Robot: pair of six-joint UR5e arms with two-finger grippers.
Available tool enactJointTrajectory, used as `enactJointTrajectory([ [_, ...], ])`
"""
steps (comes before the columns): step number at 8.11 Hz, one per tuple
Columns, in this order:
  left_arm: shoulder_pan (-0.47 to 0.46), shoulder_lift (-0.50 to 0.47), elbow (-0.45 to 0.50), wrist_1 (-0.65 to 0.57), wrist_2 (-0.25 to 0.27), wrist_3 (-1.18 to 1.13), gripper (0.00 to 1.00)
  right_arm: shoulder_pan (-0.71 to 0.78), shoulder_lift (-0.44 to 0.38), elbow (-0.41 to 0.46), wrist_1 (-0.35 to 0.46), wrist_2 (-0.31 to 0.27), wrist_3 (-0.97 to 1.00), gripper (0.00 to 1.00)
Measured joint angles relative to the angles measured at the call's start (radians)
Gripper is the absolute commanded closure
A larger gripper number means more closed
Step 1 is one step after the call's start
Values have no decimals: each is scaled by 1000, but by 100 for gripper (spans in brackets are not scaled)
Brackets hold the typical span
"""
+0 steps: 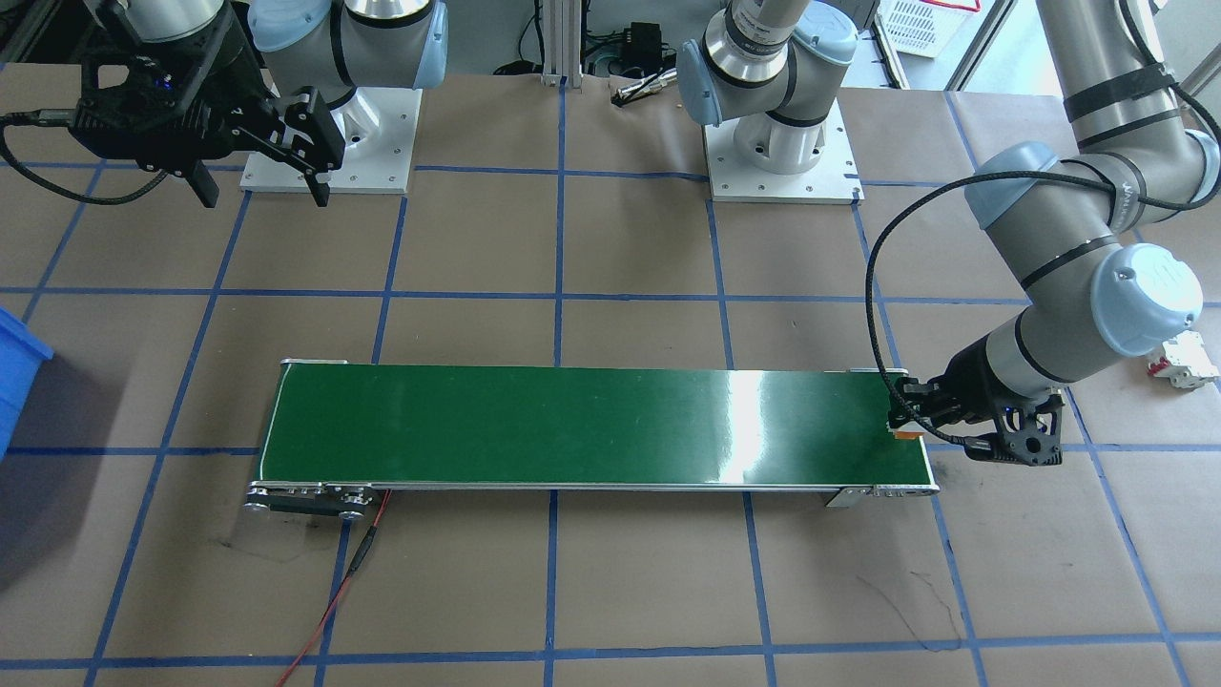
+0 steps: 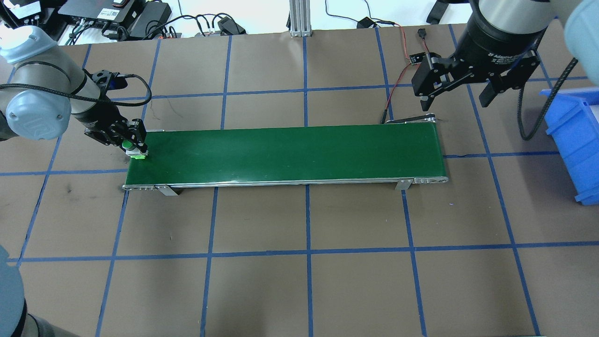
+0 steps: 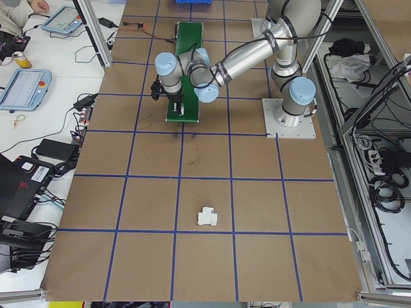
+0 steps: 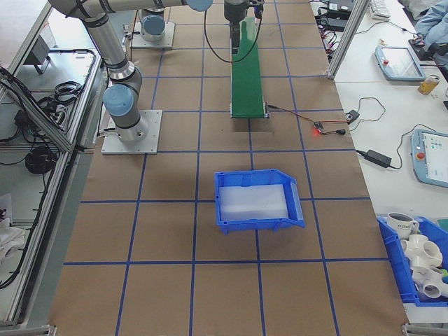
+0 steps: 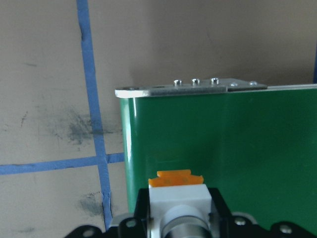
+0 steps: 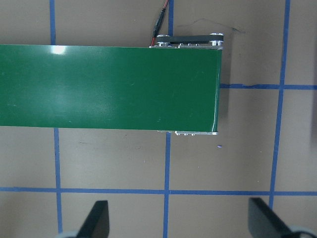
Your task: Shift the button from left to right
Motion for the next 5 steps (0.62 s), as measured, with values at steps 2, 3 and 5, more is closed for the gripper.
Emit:
enactJointTrajectory([
  [2, -1, -6, -13, -3, -24, -10, 1, 0, 0, 0, -1, 0, 0, 0],
  [3, -3, 0, -13, -10, -27, -46, 0, 0, -1, 0, -1, 1, 0, 0],
  [5, -45, 32, -9, -33, -25, -121, 0, 1, 0, 0, -1, 0, -2, 0],
])
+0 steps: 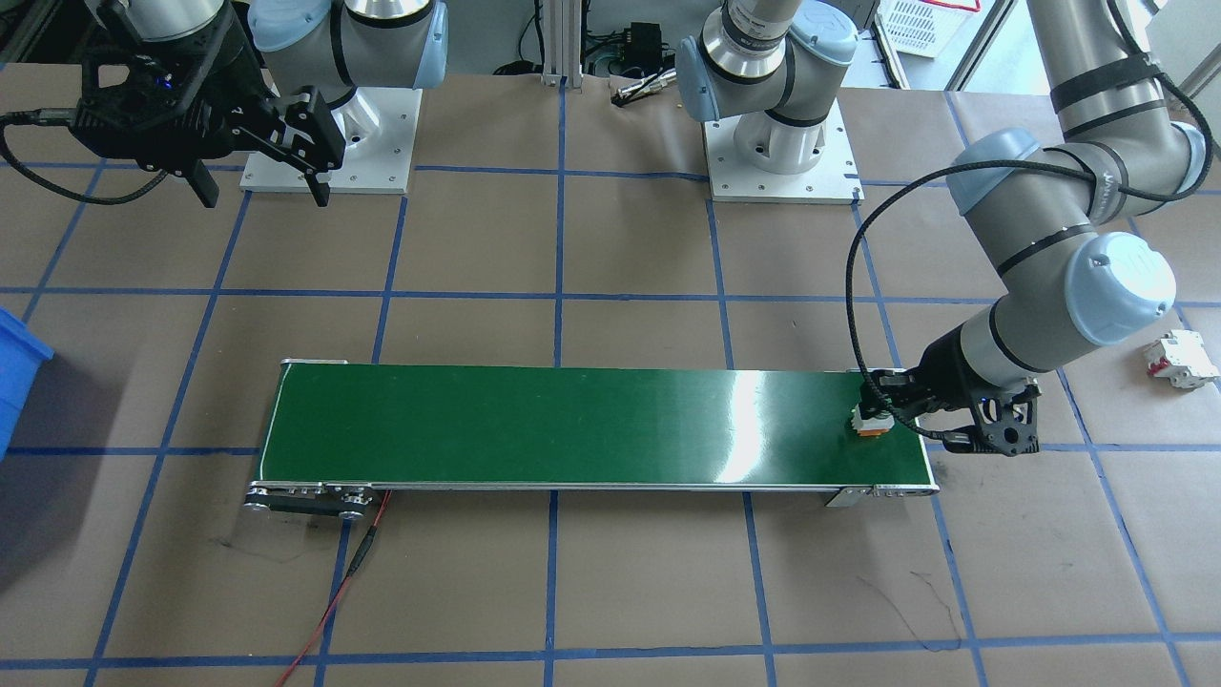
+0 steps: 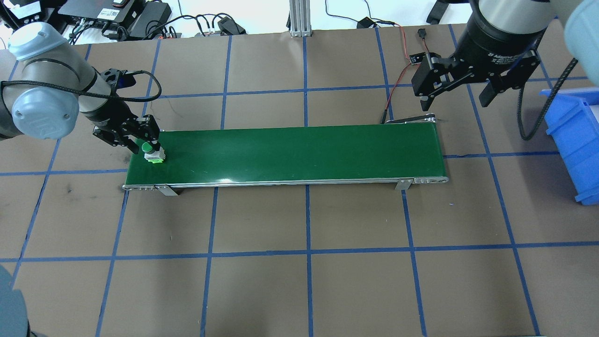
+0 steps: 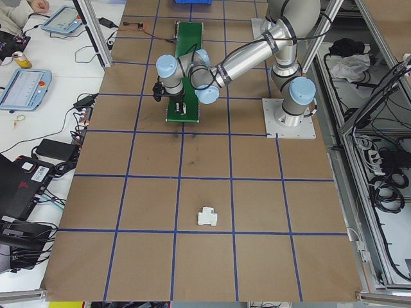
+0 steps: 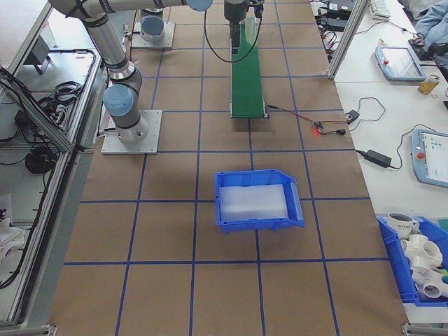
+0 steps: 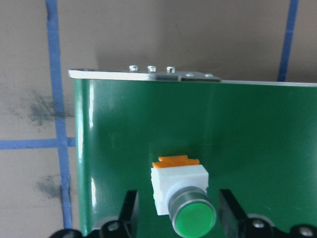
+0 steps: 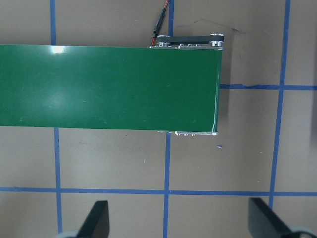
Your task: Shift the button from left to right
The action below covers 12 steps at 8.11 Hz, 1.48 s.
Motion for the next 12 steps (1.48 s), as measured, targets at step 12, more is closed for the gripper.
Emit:
enactJointTrajectory([
  [12, -138, 398, 6, -277, 69, -140, 0, -7, 221, 51, -176, 61, -1, 0],
])
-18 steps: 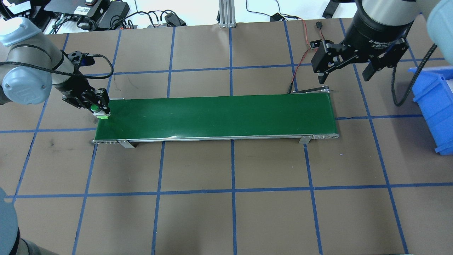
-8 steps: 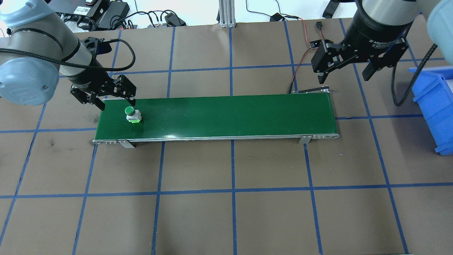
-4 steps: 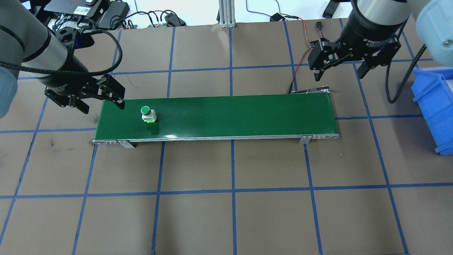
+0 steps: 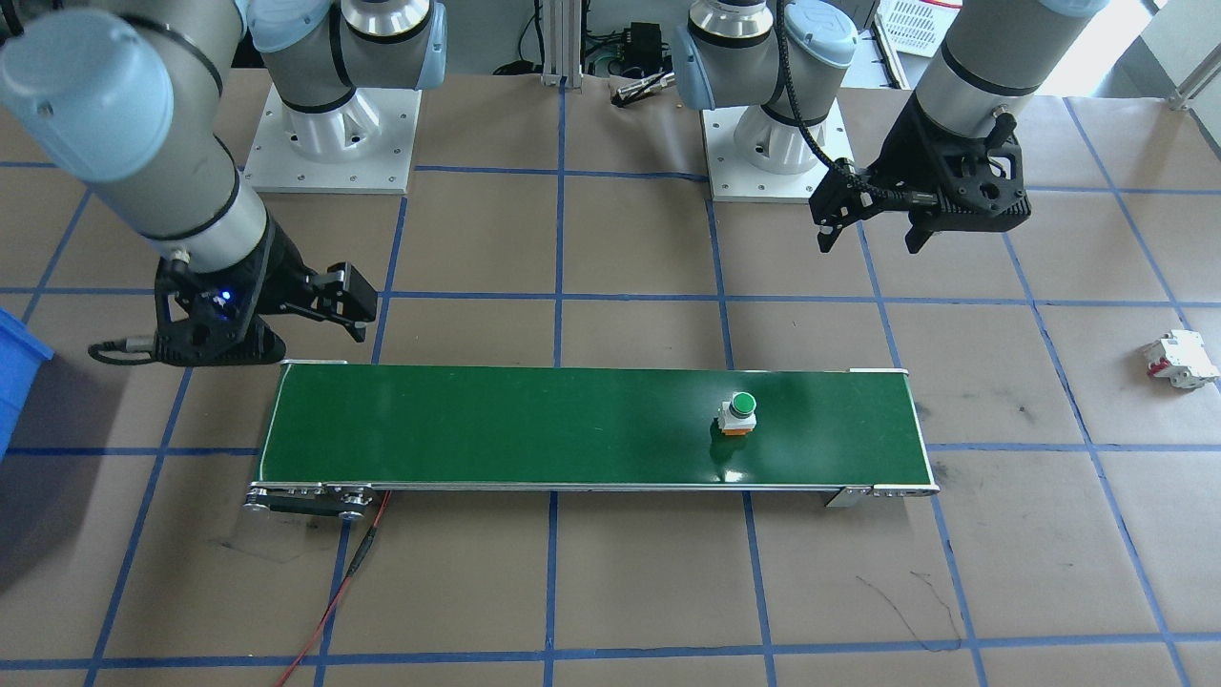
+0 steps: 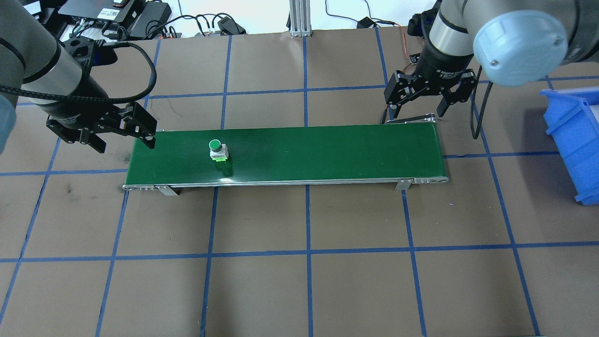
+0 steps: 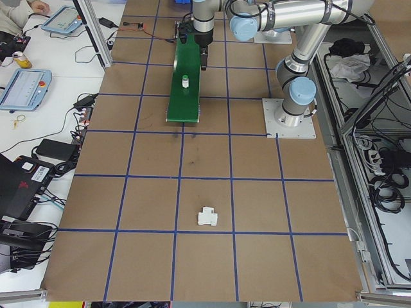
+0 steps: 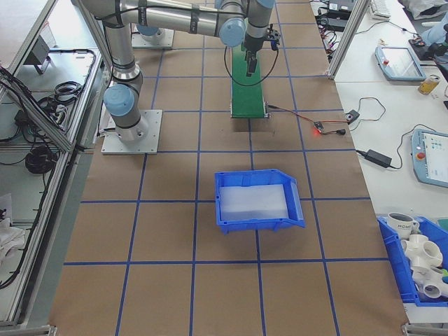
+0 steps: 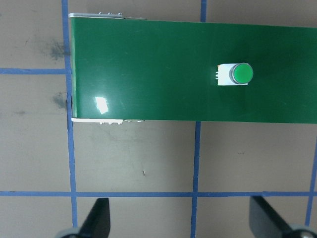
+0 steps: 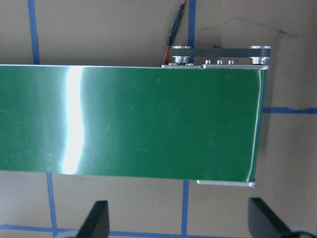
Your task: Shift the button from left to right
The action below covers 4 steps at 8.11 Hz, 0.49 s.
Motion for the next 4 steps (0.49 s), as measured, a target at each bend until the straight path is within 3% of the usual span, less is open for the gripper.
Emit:
enactJointTrajectory([
  [4, 1, 13, -1, -18, 4, -67, 0, 0, 81, 58, -185, 116, 118, 0],
])
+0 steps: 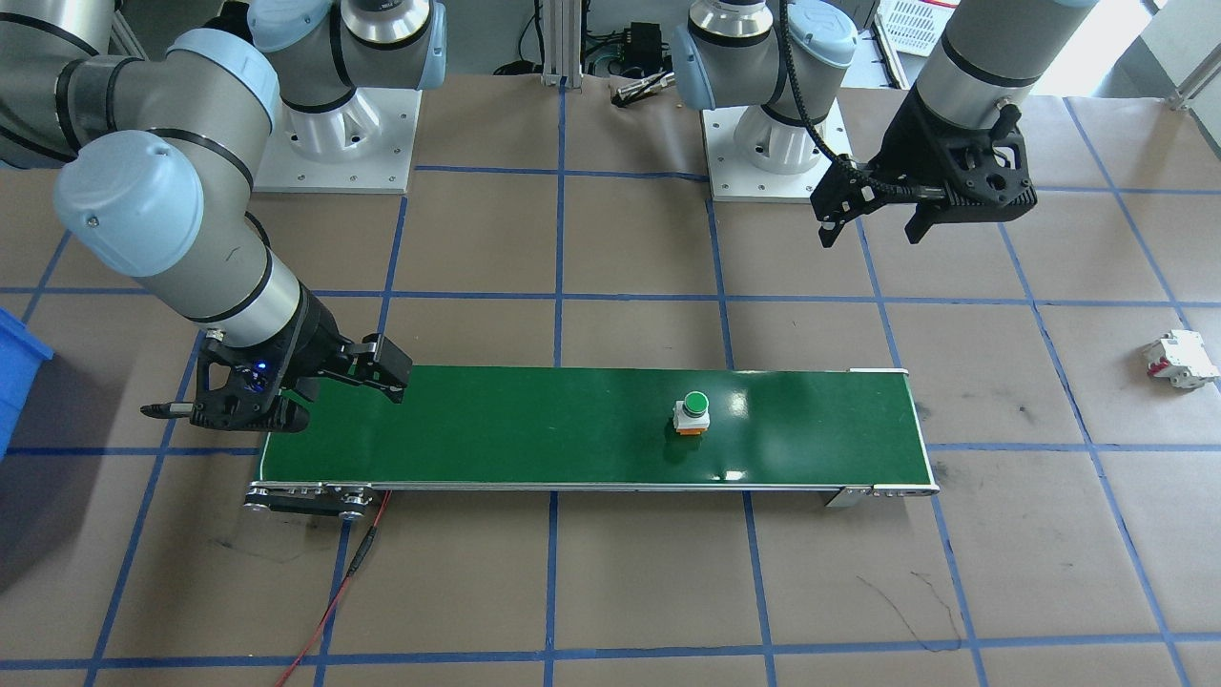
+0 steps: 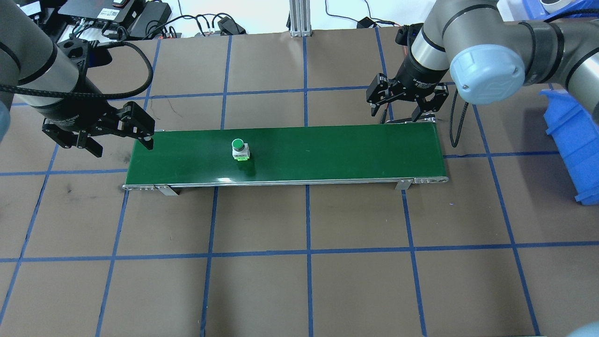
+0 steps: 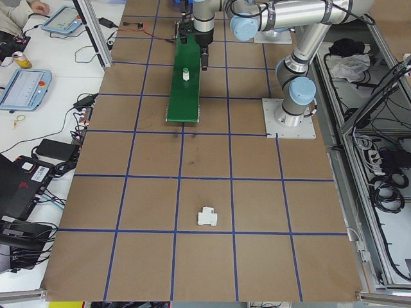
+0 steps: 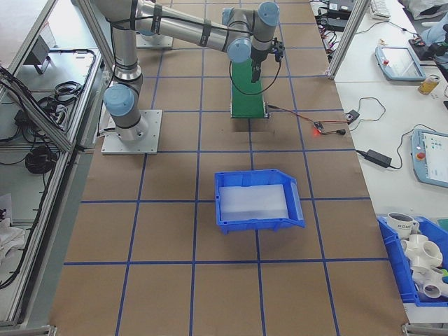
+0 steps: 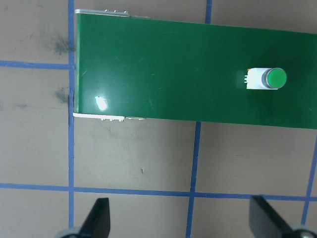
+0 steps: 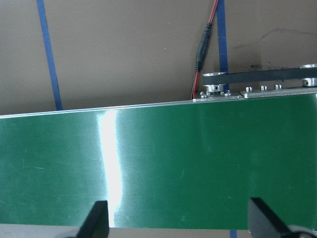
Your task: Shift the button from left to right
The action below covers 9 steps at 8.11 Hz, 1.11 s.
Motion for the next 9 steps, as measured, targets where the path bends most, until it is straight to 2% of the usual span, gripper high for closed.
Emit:
enactJointTrajectory([
  [4, 3, 11, -3, -28, 7, -24, 0, 0, 14, 28, -44, 60, -70, 0],
  [9, -1, 35, -11, -19, 12, -22, 0, 3, 18, 39, -73, 69, -69, 0],
])
